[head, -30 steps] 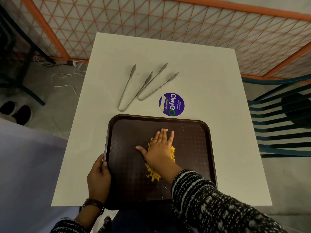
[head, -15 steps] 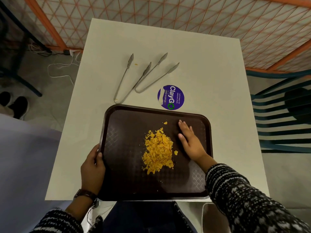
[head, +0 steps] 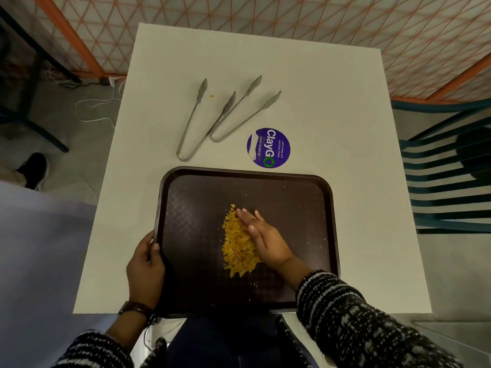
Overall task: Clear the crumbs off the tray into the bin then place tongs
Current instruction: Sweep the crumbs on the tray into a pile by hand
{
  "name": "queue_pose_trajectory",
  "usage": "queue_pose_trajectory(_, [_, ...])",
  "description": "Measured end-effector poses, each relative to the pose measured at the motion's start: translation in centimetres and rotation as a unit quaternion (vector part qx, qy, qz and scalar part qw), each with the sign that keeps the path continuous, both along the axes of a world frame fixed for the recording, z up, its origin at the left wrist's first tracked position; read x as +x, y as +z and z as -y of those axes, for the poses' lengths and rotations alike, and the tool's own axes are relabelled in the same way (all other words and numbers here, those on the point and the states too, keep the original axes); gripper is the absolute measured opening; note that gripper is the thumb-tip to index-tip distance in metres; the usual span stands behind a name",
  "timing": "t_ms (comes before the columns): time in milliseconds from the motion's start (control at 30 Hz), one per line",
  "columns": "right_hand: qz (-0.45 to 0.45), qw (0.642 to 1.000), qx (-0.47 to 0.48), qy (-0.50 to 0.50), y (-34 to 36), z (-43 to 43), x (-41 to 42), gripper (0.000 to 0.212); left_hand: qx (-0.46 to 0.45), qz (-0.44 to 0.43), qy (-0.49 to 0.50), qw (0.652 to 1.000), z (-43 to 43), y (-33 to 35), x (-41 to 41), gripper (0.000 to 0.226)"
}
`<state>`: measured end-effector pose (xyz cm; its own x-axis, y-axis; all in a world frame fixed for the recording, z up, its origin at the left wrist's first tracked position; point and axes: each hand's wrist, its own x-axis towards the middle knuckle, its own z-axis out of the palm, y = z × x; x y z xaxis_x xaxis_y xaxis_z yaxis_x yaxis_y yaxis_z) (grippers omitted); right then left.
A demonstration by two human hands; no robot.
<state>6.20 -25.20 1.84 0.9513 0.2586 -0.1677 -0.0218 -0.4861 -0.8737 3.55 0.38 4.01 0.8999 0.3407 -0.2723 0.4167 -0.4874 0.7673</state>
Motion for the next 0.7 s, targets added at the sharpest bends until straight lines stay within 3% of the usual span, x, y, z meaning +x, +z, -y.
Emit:
queue_pose_trajectory(200, [0.035, 0.982, -0.066, -0.174, -1.1, 1.8, -3.3, 0.064, 0.010, -0.006, 0.001, 1.000, 0.1, -0.2, 0.5, 0.035])
queue_pose_trajectory(300, [0.010, 0.972, -0.111, -0.208, -2.1, 1.8, -5.7, 0.069, 0.012, -0.008, 0.000, 1.000, 0.2, -0.4, 0.5, 0.035])
queue_pose_trajectory(433, [-0.020, 0.970, -0.121, -0.209, -2.4, -0.4, -6.5, 0.071, 0.017, -0.010, -0.001, 1.000, 0.3, -0.6, 0.3, 0.035])
queue_pose_trajectory(700, [-0.034, 0.986, -0.039, -0.159, -1.3, -3.8, -4.3, 0.071, 0.069, -0.030, -0.012, 0.997, 0.7, -0.6, 0.5, 0.034])
